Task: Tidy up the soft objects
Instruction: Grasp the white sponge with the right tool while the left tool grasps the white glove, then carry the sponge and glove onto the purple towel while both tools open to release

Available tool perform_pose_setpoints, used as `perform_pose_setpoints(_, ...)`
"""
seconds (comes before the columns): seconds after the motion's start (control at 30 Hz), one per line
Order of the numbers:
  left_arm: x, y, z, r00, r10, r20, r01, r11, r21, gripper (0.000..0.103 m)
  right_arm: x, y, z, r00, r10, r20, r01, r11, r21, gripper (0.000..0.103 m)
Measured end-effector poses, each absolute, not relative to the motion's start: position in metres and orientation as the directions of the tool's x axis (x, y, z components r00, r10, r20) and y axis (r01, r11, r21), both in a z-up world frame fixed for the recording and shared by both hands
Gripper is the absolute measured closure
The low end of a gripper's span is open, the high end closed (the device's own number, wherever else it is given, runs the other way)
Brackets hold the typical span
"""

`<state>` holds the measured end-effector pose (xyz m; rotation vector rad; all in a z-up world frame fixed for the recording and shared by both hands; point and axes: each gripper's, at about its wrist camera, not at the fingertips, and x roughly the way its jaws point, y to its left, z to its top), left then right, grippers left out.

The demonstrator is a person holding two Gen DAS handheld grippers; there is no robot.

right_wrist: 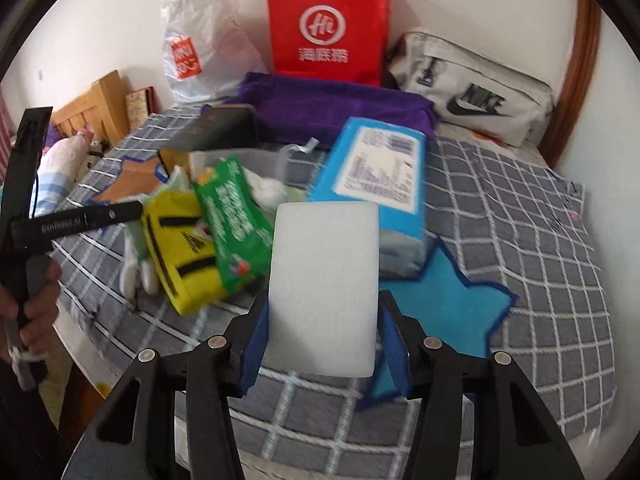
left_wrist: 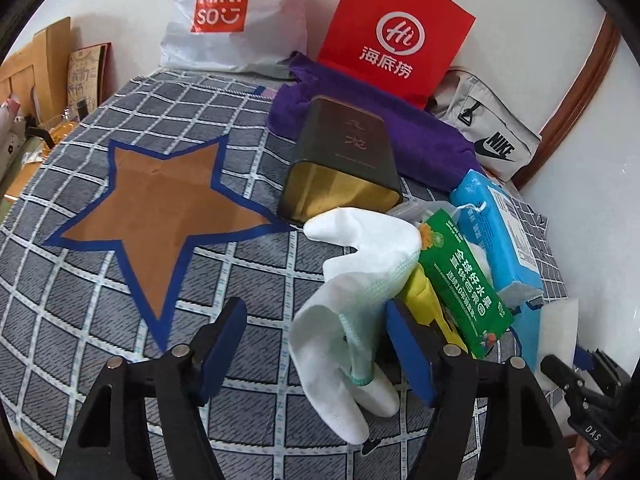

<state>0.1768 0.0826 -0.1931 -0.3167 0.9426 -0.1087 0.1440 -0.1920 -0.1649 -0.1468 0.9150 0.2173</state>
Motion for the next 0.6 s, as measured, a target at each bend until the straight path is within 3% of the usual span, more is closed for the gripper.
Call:
perform_pose_setpoints(0.27,0.185,0.067,-0.202,0.549,-0.254,-0.796,-0.028,0.946,-0.322,0.081,0.153,-0.220,-0.204,0.503,0.094,-0.859,-0.160,0.987,0.015,0.052)
perform_pose_setpoints(0.4,0.182,0.068,-0.191,0.563,-0.253,-0.787,-0.029,0.945,-0.325,0.088,0.156,-0.222,-0.206,0.499,0.102,-0.861,-0.174,0.985,0.016,0.052)
perform_pose_setpoints(0.6,0.173,0.079,-0.170,0.594,-0.230,-0.771,-0.057,0.944,-0.325,0.091,0.156,-0.226,-0.204,0.494,0.107,-0.863,-0.179,0.984,0.020,0.052)
